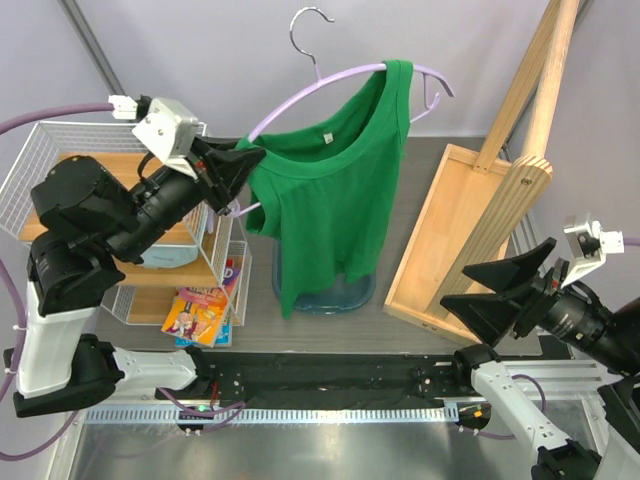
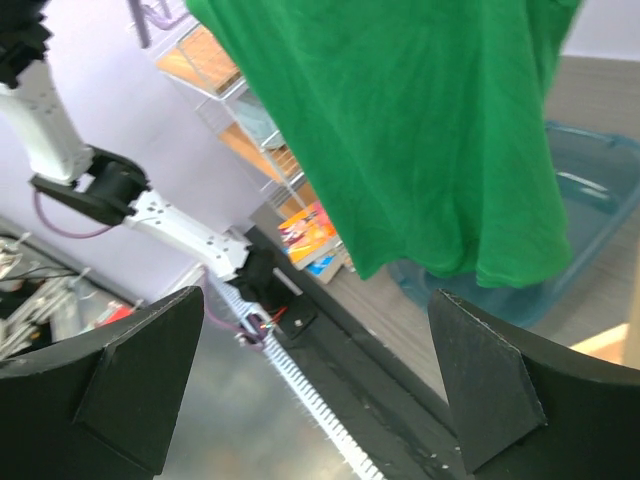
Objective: Remove the tank top from the hanger
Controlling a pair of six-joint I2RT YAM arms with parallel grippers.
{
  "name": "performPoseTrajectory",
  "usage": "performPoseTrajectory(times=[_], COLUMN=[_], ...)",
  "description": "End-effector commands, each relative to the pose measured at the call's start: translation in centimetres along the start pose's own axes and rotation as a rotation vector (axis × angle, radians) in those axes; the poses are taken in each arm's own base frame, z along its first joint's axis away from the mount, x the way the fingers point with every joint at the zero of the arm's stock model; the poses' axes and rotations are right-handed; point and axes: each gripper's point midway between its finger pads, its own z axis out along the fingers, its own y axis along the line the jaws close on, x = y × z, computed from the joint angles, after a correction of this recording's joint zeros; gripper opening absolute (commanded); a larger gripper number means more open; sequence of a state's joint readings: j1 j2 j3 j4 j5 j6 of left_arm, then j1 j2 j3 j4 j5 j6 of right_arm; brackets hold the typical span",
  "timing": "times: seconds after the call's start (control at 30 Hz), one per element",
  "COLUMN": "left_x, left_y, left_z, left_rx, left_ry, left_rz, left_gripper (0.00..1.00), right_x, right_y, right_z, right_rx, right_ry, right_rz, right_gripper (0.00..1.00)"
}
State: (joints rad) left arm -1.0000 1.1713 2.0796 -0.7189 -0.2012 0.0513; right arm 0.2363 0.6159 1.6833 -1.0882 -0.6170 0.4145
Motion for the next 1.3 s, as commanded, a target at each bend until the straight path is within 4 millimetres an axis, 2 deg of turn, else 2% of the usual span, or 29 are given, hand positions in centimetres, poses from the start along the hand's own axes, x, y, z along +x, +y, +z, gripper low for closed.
performPoseTrajectory(times=[0.0, 0.07, 0.1, 0.2, 0.23, 0.37, 0.5, 0.57, 0.6, 0.67, 0.7, 0.77, 0.8, 0.83, 0.9, 0.93, 1.03, 1.07, 1.13, 1.17, 1.23, 1.27], left_x=[-1.8, -1.4, -1.2, -0.6, -0.4, 0.8, 1.2, 1.3, 1.5, 1.6, 1.8, 1.9, 2.0, 2.2, 2.4, 2.5, 2.6, 3.0, 3.0, 2.9, 3.1, 3.3], left_y=[-0.1, -0.5, -0.5, -1.2, -1.3, -2.1, -2.4, -2.5, -2.5, -2.5, -2.4, -2.5, -2.6, -2.7, -2.9, -3.0, -3.5, -3.8, -4.1, -4.4, -5.3, -5.6], left_z=[0.2, 0.4, 0.6, 1.1, 1.2, 1.4, 0.9, 0.9, 0.9, 0.7, 0.7, 0.7, 0.8, 1.0, 1.1, 1.2, 1.5, 1.6, 1.6, 1.4, 1.3, 1.3], left_rx=[0.002, 0.015, 0.017, 0.045, 0.050, 0.084, 0.098, 0.101, 0.103, 0.103, 0.102, 0.102, 0.105, 0.111, 0.119, 0.120, 0.142, 0.160, 0.179, 0.199, 0.250, 0.266], left_ry=[-0.080, -0.069, -0.061, -0.047, -0.039, -0.011, -0.008, -0.009, -0.008, -0.005, 0.003, 0.004, 0.007, 0.008, 0.005, 0.004, 0.011, 0.025, 0.032, 0.036, 0.042, 0.048], left_rz=[-0.051, -0.052, -0.051, -0.054, -0.052, -0.061, -0.083, -0.087, -0.087, -0.086, -0.082, -0.080, -0.080, -0.081, -0.088, -0.092, -0.096, -0.090, -0.081, -0.080, -0.078, -0.080], left_gripper=[0.00, 0.00, 0.00, 0.00, 0.00, 0.00, 0.00, 0.00, 0.00, 0.00, 0.00, 0.00, 0.00, 0.00, 0.00, 0.00, 0.00, 0.00, 0.00, 0.00, 0.00, 0.00], right_x=[-0.7, -1.8, -3.3, -5.9, -6.1, -7.9, -9.0, -8.8, -8.6, -8.0, -7.7, -7.2, -7.7, -7.6, -9.0, -9.7, -12.3, -13.4, -14.1, -14.1, -14.3, -13.6], right_y=[2.1, 3.3, 5.1, 7.5, 8.0, 8.3, 9.7, 9.0, 7.6, 5.1, 2.7, 0.8, -1.4, -1.5, -2.3, -2.5, -1.8, -1.1, 1.1, 2.1, 4.0, 5.0], right_z=[1.2, 0.7, -0.6, -1.3, -1.2, 0.3, -1.4, -1.9, -2.7, -3.0, -2.6, -3.5, -4.1, -5.5, -7.3, -9.1, -10.6, -10.1, -9.2, -7.5, -7.3, -6.8], right_rx=[-0.140, -0.172, -0.210, -0.272, -0.303, -0.327, -0.320, -0.260, -0.152, -0.031, 0.067, 0.179, 0.301, 0.336, 0.417, 0.466, 0.482, 0.442, 0.339, 0.254, 0.183, 0.114], right_ry=[0.046, 0.017, -0.040, -0.092, -0.084, -0.101, -0.167, -0.206, -0.260, -0.298, -0.305, -0.330, -0.371, -0.416, -0.530, -0.614, -0.721, -0.735, -0.706, -0.645, -0.616, -0.575], right_rz=[0.075, 0.047, -0.006, -0.031, -0.028, 0.011, -0.100, -0.179, -0.182, -0.195, -0.173, -0.191, -0.180, -0.204, -0.254, -0.267, -0.329, -0.351, -0.457, -0.505, -0.597, -0.625], right_gripper=[1.00, 1.00, 1.00, 1.00, 1.00, 0.99, 1.00, 1.00, 1.00, 1.00, 1.00, 1.00, 1.00, 1.00, 1.00, 1.00, 1.00, 0.99, 0.99, 0.99, 0.99, 0.99])
